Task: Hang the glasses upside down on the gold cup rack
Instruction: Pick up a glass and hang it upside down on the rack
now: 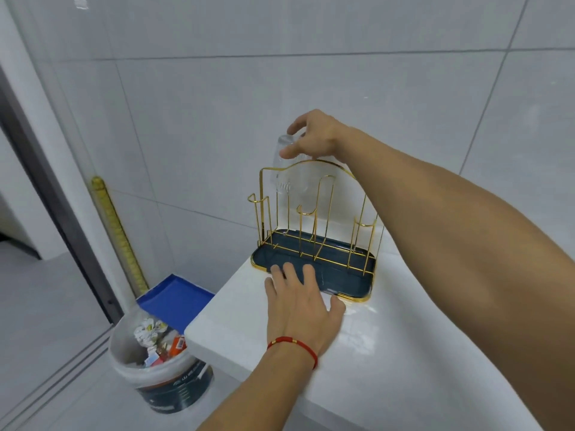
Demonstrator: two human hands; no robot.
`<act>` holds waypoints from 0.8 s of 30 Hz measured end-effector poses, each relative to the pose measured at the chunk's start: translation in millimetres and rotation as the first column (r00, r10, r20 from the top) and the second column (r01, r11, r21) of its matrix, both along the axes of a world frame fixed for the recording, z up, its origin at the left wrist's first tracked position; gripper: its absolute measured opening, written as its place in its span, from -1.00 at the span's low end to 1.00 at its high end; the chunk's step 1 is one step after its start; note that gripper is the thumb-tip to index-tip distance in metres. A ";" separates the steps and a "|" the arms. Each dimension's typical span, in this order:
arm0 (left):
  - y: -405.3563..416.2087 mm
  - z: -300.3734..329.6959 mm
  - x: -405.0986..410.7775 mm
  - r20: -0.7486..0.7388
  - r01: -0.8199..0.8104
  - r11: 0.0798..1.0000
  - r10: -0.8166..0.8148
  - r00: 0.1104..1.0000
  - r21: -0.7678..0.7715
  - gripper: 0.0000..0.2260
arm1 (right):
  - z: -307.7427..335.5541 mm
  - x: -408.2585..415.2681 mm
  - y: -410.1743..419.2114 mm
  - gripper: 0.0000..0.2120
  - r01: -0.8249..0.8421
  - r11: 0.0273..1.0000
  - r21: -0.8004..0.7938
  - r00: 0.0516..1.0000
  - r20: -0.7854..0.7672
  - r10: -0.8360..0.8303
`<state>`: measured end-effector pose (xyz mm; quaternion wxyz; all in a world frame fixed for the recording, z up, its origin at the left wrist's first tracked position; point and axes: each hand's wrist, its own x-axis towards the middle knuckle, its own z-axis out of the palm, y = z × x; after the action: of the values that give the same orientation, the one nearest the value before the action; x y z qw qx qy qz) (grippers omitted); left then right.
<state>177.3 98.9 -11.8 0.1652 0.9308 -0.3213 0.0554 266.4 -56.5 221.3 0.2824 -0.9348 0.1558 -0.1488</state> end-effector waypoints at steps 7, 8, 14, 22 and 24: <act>-1.3 -3.4 1.0 -0.022 -0.006 1.000 0.006 1.000 0.019 -0.35 | -9.7 26.6 -21.4 -0.48 -0.155 0.982 0.108 0.966 -0.193 0.173; -1.6 -3.4 1.5 -0.019 -0.007 1.000 0.007 1.000 0.023 -0.35 | -9.6 29.9 -23.2 -0.49 -0.177 0.975 0.137 0.955 -0.215 0.203; -0.8 -3.6 1.8 -0.020 -0.001 1.000 0.001 1.000 0.032 -0.37 | -23.7 45.1 -30.4 -0.31 -0.233 0.964 0.125 0.914 -0.310 0.261; 1.8 -0.1 3.2 0.004 -0.005 1.000 0.005 1.000 0.012 -0.38 | -6.9 8.6 -42.5 -0.58 -0.209 0.924 0.319 0.972 -0.037 0.233; 3.4 0.5 3.9 0.020 0.001 1.000 -0.001 1.000 -0.019 -0.41 | -2.6 -22.9 -39.6 -0.67 -0.204 0.906 0.372 0.974 0.172 0.149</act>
<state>181.2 102.3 -11.2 0.1708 0.9285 -0.3227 0.0674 243.5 -96.1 218.7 0.4839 -0.8581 0.0764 -0.1538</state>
